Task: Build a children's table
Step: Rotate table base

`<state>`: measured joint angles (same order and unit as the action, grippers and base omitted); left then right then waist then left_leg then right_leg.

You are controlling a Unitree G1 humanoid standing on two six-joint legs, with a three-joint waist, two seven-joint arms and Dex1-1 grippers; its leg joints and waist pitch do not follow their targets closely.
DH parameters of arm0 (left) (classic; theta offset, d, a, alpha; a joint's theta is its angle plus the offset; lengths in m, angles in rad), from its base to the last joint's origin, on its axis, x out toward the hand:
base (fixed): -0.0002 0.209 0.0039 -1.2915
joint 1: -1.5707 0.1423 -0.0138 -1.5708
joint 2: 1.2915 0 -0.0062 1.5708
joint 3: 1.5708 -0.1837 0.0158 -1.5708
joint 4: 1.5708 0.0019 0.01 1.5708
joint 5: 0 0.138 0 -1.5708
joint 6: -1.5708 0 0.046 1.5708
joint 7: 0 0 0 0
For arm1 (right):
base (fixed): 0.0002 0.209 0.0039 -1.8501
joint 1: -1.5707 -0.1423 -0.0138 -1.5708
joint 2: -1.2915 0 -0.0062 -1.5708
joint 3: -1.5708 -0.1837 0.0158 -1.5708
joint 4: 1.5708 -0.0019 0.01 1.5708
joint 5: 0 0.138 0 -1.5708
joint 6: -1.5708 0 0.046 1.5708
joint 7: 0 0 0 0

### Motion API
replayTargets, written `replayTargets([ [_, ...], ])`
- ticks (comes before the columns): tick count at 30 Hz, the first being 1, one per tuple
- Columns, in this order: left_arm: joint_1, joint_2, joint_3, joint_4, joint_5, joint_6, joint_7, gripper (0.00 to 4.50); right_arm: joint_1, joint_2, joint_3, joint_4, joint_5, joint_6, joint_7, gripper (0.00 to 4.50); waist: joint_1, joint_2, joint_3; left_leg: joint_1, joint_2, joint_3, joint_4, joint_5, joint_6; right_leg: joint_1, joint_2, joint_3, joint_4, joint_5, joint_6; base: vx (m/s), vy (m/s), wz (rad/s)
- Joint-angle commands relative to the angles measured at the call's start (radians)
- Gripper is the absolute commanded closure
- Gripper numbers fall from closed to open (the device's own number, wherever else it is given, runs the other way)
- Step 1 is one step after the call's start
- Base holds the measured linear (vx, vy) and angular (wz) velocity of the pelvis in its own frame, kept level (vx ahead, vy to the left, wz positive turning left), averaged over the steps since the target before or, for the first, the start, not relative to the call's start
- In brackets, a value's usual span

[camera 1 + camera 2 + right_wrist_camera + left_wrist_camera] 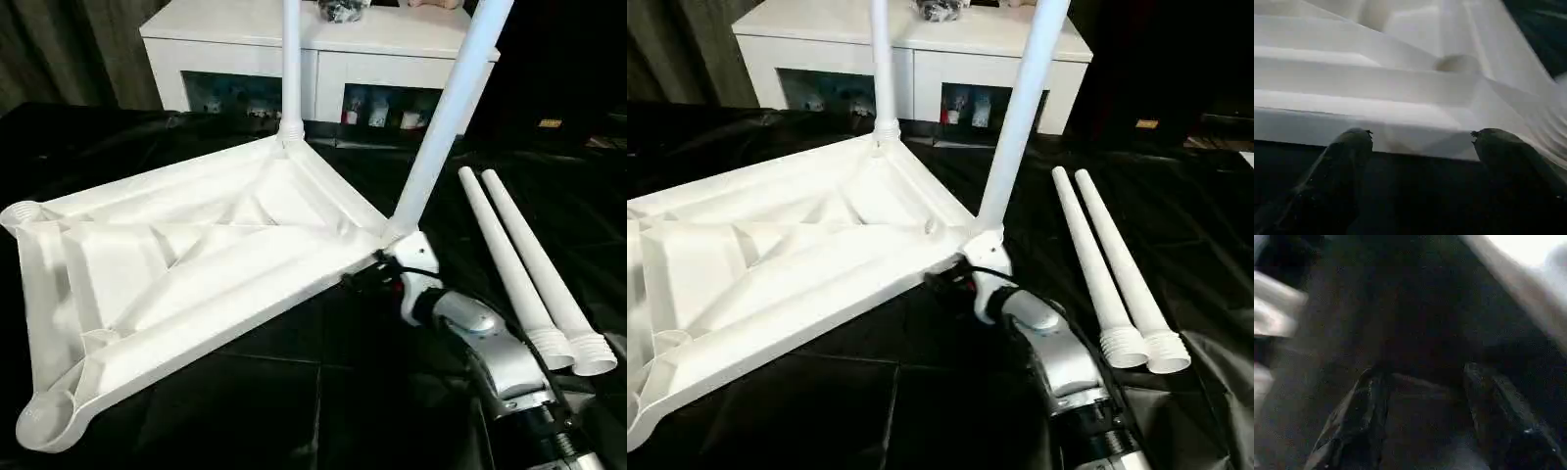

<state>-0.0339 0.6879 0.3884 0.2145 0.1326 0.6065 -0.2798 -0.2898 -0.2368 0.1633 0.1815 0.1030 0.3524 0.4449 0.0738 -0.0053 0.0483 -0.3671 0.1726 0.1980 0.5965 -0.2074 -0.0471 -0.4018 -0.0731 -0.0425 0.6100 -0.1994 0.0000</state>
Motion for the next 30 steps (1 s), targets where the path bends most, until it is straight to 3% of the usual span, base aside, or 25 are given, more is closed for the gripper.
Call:
replayTargets([
  [1,0.001,-0.009,-0.030,-0.056,-0.034,0.040,-0.055,1.86,-0.025,0.003,-0.026,0.010,-0.010,0.016,-0.029,0.64,-0.001,0.027,-0.052,0.022,0.056,-0.033,-0.089,-0.247,-0.041,0.029,-0.063,0.048,-0.062,-0.077,-0.216,0.000,0.000,0.00],
  [5,0.046,-0.005,-0.123,-0.169,-0.111,0.134,-0.189,1.86,-0.047,0.015,-0.084,0.054,-0.029,0.023,-0.143,0.64,0.001,0.024,-0.052,0.024,0.056,-0.031,-0.087,-0.236,-0.038,0.029,-0.065,0.047,-0.062,-0.076,-0.226,0.000,0.000,0.00],
  [9,0.105,0.031,-0.199,-0.240,-0.144,0.108,-0.306,1.86,-0.074,0.008,-0.112,0.115,-0.045,0.029,-0.203,0.64,0.009,0.023,-0.050,0.024,0.054,-0.030,-0.088,-0.239,-0.035,0.028,-0.060,0.046,-0.064,-0.109,-0.210,0.000,0.000,0.00],
  [13,0.136,0.038,-0.239,-0.330,-0.199,0.165,-0.396,1.86,-0.097,0.008,-0.104,0.157,-0.058,0.015,-0.208,0.64,0.009,0.026,-0.049,0.029,0.053,-0.028,-0.088,-0.251,-0.040,0.024,-0.061,0.047,-0.065,-0.130,-0.204,0.000,0.000,0.00],
  [14,0.142,0.044,-0.253,-0.342,-0.203,0.156,-0.414,1.86,-0.100,0.009,-0.103,0.159,-0.060,0.008,-0.210,0.64,0.008,0.018,-0.048,0.026,0.053,-0.028,-0.088,-0.249,-0.037,0.027,-0.060,0.047,-0.066,-0.133,-0.202,0.000,0.000,0.00],
  [15,0.146,0.050,-0.262,-0.352,-0.205,0.154,-0.426,1.86,-0.103,0.011,-0.104,0.162,-0.063,0.003,-0.213,0.64,0.011,0.021,-0.048,0.028,0.053,-0.027,-0.088,-0.251,-0.034,0.024,-0.060,0.048,-0.067,-0.147,-0.197,0.000,0.000,0.00],
  [17,0.154,0.050,-0.282,-0.385,-0.220,0.151,-0.445,1.86,-0.104,0.018,-0.125,0.156,-0.057,-0.024,-0.229,0.64,0.009,0.017,-0.047,0.025,0.053,-0.028,-0.089,-0.251,-0.033,0.027,-0.062,0.049,-0.067,-0.160,-0.191,0.000,0.000,0.00],
  [21,0.142,0.033,-0.304,-0.385,-0.225,0.131,-0.449,1.86,-0.108,0.030,-0.169,0.143,-0.019,-0.047,-0.235,0.64,0.009,0.024,-0.048,0.028,0.052,-0.027,-0.088,-0.241,-0.032,0.024,-0.059,0.049,-0.066,-0.153,-0.181,0.000,0.000,0.00],
  [26,0.118,0.003,-0.341,-0.402,-0.226,0.124,-0.457,1.86,-0.143,0.014,-0.121,0.256,-0.061,-0.025,-0.199,0.64,0.008,0.024,-0.049,0.033,0.050,-0.024,-0.085,-0.255,-0.038,0.021,-0.058,0.048,-0.070,-0.178,-0.186,0.000,0.000,0.00],
  [29,0.113,0.006,-0.370,-0.407,-0.228,0.082,-0.481,1.86,-0.163,0.018,-0.097,0.318,-0.070,-0.037,-0.157,0.64,0.007,0.015,-0.049,0.025,0.051,-0.026,-0.086,-0.243,-0.031,0.028,-0.059,0.047,-0.069,-0.190,-0.181,0.000,0.000,0.00],
  [30,0.110,0.007,-0.387,-0.418,-0.240,0.074,-0.507,1.86,-0.175,0.027,-0.095,0.345,-0.068,-0.053,-0.142,0.64,0.007,0.017,-0.050,0.026,0.051,-0.027,-0.086,-0.243,-0.030,0.028,-0.061,0.048,-0.069,-0.199,-0.178,0.000,0.000,0.00],
])
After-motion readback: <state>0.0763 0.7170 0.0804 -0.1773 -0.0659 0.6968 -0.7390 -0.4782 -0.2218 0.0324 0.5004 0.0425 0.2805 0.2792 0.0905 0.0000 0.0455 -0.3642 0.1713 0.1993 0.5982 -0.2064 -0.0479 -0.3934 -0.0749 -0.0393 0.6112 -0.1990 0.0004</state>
